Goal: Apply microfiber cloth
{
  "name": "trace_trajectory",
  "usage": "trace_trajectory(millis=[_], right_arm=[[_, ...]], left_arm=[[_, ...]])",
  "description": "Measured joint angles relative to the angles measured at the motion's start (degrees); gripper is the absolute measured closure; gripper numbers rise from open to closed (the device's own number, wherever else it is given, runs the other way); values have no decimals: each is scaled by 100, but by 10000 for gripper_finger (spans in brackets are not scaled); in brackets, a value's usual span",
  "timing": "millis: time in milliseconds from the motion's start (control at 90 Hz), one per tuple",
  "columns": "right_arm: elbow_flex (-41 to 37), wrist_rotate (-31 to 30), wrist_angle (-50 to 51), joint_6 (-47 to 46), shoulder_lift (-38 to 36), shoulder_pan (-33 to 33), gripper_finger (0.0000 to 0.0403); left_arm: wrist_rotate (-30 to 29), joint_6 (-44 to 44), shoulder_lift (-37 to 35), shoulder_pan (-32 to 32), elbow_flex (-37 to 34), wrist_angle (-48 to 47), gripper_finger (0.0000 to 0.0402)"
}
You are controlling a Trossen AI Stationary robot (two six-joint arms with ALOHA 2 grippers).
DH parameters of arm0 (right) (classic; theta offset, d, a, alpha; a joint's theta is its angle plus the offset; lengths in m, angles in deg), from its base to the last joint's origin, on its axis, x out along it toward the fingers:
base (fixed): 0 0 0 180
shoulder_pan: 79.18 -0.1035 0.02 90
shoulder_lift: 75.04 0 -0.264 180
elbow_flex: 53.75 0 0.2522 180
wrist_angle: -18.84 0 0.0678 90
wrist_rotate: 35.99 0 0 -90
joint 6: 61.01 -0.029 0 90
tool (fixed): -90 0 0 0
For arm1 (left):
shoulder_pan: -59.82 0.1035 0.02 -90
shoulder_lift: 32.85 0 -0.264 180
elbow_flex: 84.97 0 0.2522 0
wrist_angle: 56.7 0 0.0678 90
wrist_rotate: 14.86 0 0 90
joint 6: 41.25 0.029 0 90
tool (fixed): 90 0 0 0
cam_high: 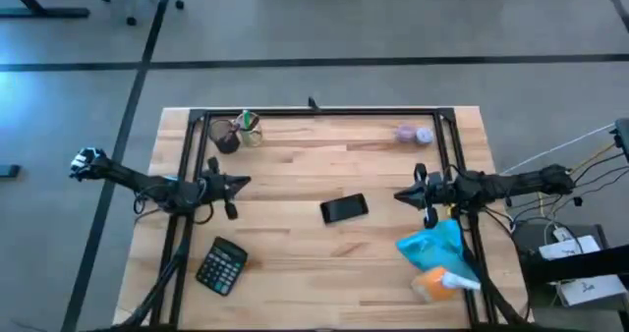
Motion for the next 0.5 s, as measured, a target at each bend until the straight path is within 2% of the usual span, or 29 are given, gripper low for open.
trace_trajectory(millis=[78,178,222,267,400,500], right_arm=[[1,362,-256,-387,-1,-5,401],[8,1789,-907,-684,0,-26,401],[96,2425,-1026,-466,-7,-26,401],[294,2810,-1016,-219,2,-30,401],[1163,2859,-504,-111,34,-26,401],[1953,2759,921,137,292,-26,401]], left_arm=[[-2,-1,1,1,0,0,395],[-2,-2,2,2,0,0,395],[-1,-1,2,1,0,0,395],[-1,0,2,2,0,2,395],[-2,-2,6,2,0,2,395],[-2,0,2,2,0,2,395]])
